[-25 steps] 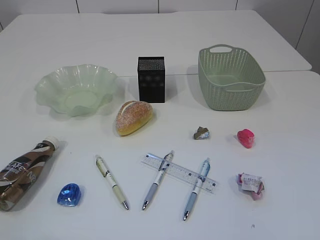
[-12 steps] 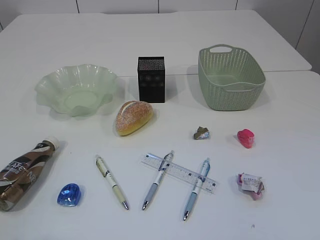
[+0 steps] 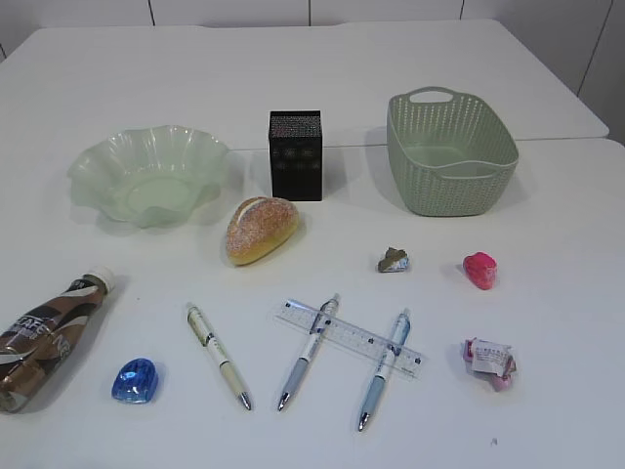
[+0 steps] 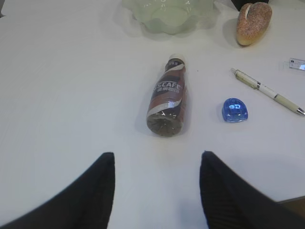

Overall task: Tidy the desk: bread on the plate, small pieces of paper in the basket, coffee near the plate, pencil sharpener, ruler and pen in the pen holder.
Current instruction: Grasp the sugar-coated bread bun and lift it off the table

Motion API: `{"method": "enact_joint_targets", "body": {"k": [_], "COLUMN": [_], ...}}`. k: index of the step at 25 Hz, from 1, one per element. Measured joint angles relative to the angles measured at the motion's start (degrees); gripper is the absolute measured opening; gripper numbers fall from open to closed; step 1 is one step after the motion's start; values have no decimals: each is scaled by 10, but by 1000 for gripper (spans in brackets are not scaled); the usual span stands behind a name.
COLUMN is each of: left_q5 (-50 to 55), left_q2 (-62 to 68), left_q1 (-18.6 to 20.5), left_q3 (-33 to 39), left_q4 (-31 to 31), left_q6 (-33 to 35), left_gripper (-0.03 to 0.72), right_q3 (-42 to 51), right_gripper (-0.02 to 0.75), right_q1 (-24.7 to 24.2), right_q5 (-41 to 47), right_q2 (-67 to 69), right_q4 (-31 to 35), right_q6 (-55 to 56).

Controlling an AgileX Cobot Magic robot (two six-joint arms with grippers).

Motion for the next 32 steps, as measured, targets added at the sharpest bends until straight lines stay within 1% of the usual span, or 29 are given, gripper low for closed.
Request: {"method": "enact_joint_targets", "body": {"k": [16, 24, 29, 32], "left_q5": [0, 0, 0, 0], "left_q2": [0, 0, 0, 0], "left_q1": [0, 0, 0, 0], "left_q3": [0, 0, 0, 0], "left_q4": [0, -29, -29, -29], "left_q6": [0, 0, 0, 0], "left_gripper": [400, 400, 400, 401], "right_q3": [0, 0, 0, 0], "right_gripper": [478, 478, 478, 478], "right_q1": [0, 0, 0, 0], "right_q5": [0, 0, 0, 0], "right_q2": [0, 0, 0, 0], "right_q4": [0, 0, 0, 0], "right_q6": [0, 0, 0, 34]}}
